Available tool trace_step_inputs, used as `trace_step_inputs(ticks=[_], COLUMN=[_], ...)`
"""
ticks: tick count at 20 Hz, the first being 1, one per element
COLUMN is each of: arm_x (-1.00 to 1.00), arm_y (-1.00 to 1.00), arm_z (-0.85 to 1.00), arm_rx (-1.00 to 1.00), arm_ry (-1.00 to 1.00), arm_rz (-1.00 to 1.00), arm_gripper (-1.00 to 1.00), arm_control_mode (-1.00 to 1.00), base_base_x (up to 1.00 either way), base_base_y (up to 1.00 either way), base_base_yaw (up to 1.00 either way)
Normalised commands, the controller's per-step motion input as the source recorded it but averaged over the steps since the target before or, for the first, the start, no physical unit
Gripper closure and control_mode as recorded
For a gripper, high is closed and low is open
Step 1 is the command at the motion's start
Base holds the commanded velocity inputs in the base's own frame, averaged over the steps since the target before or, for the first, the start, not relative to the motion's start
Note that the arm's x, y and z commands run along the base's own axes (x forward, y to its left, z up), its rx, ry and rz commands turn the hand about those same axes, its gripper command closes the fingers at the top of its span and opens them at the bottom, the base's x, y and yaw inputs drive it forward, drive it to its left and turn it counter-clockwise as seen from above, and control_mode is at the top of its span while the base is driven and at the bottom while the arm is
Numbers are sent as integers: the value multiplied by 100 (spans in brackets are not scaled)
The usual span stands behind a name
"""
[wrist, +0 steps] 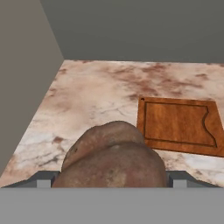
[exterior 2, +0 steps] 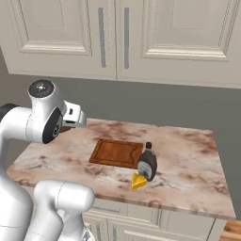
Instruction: Retrieve the reheated potato from the microwave, then place the potato, cheese, and condiment on the cutting board.
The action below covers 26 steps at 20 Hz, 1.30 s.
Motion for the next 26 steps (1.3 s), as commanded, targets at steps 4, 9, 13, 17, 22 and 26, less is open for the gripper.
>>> trace_step_inputs(ticks=[4, 9, 13, 17, 22, 26], arm_x=[0, 0, 0, 0, 0, 6], arm_y=[0, 0, 0, 0, 0, -2], arm_z=[0, 0, 0, 0, 0, -2], arm_rx=[0, 0, 0, 0, 0, 0], arm_ry=[0, 0, 0, 0, 0, -1], arm_rz=[0, 0, 0, 0, 0, 0], arm_gripper=[100, 100, 100, 100, 100, 100], arm_control_mode=[100, -100, -100, -100, -100, -100], base_base_x=[0, 0, 0, 0, 0, 0], base_base_y=[0, 0, 0, 0, 0, 0], base_base_yaw=[0, 0, 0, 0, 0, 0])
